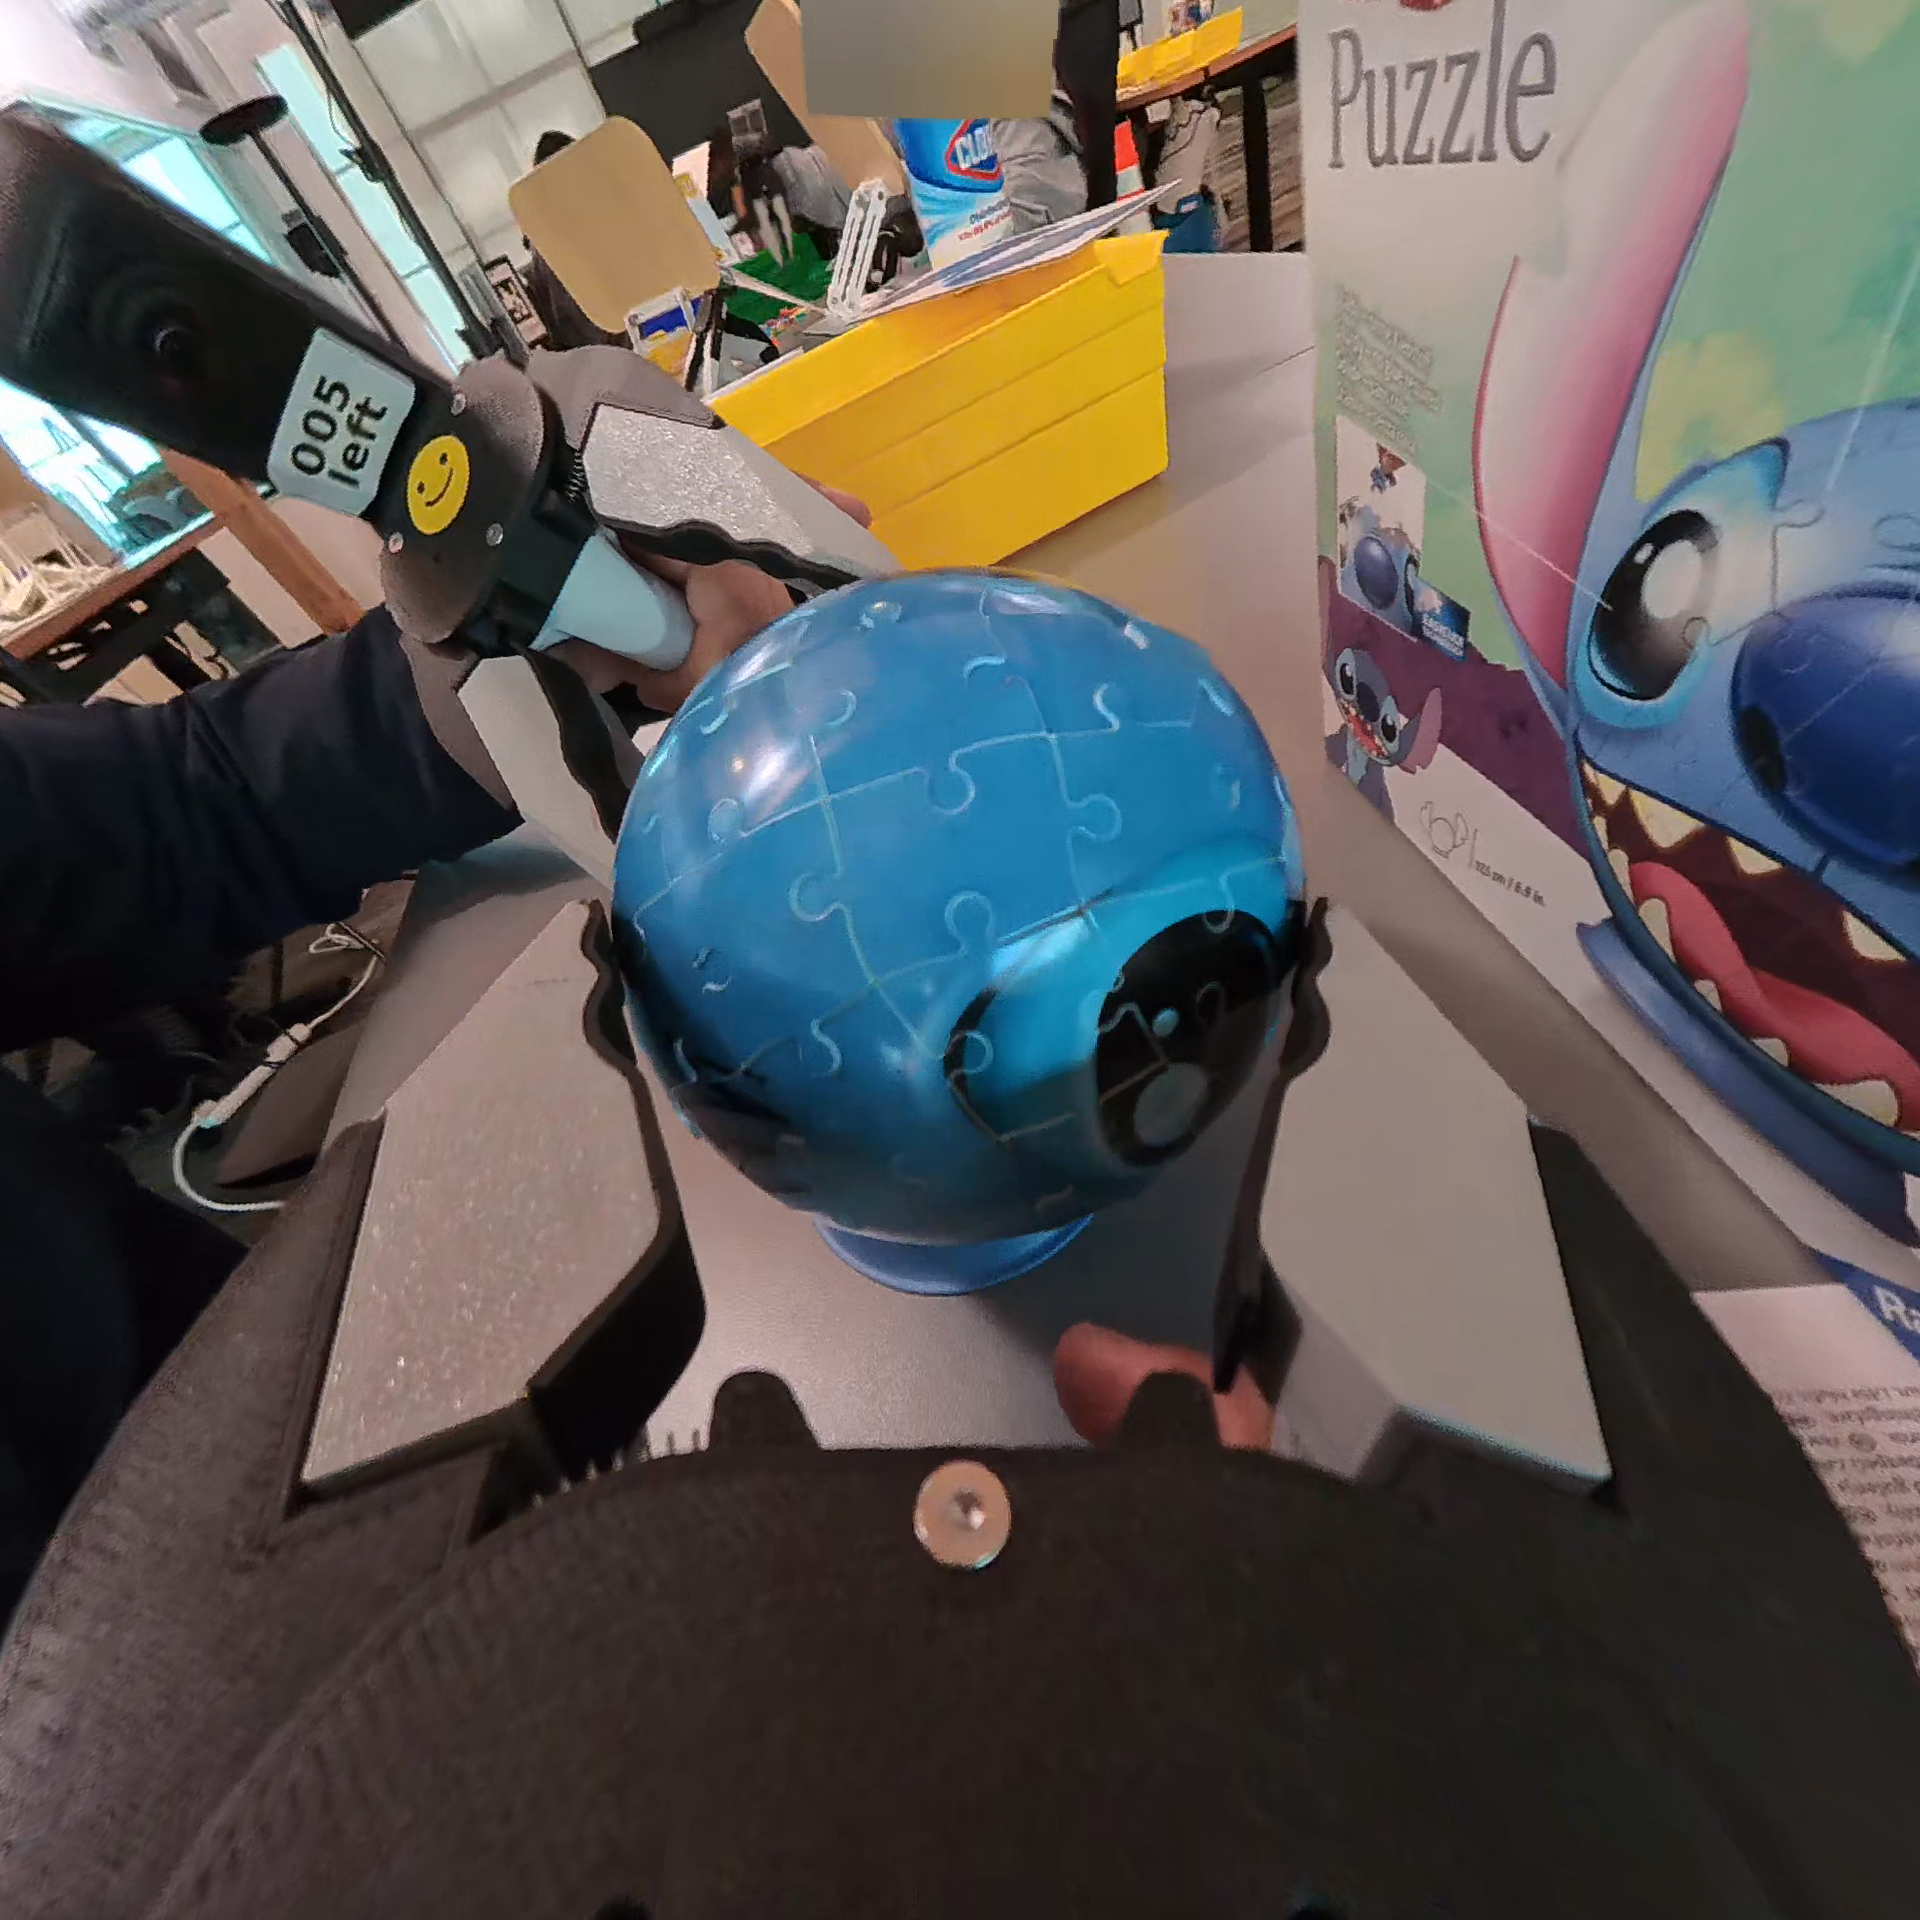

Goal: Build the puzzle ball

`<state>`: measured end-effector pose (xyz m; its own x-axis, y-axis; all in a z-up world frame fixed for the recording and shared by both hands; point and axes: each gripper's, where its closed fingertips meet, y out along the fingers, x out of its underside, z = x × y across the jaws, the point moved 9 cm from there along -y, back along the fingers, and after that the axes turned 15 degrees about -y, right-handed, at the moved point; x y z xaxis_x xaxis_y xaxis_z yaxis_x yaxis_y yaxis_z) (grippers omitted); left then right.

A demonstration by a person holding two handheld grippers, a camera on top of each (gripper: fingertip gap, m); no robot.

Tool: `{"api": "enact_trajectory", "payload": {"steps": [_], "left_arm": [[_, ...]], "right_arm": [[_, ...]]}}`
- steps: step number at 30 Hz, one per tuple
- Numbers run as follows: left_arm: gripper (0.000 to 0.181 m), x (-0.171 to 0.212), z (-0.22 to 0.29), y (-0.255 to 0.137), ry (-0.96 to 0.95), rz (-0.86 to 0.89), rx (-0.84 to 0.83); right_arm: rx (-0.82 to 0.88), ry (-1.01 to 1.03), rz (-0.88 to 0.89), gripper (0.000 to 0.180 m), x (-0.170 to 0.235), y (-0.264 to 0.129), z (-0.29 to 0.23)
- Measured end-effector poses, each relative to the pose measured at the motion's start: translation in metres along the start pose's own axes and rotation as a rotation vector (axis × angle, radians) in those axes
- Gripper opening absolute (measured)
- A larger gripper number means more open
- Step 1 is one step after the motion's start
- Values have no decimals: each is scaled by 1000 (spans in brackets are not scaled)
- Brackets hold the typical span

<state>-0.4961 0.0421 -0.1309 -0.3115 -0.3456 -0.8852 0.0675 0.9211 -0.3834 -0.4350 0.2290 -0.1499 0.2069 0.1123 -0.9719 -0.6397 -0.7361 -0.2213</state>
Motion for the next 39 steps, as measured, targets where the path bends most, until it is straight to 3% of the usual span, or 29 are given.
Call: {"api": "enact_trajectory", "payload": {"steps": [1,14,24,33,39], "left_arm": [[85,1,-1,0,-1,-4,-1],[89,17,-8,4,-60,-23,-3],[81,24,-11,0,-98,-13,9],[92,27,-18,-4,-192,-39,32],[92,34,-23,3,-257,-64,84]], "right_arm": [[3,15,2,125,0,0,1],[3,50,24,113,-8,-3,10],[2,10,-7,115,-10,-8,10],[9,0,-55,120,-6,-11,12],[-96,7,-115,125,5,-10,8]]}}
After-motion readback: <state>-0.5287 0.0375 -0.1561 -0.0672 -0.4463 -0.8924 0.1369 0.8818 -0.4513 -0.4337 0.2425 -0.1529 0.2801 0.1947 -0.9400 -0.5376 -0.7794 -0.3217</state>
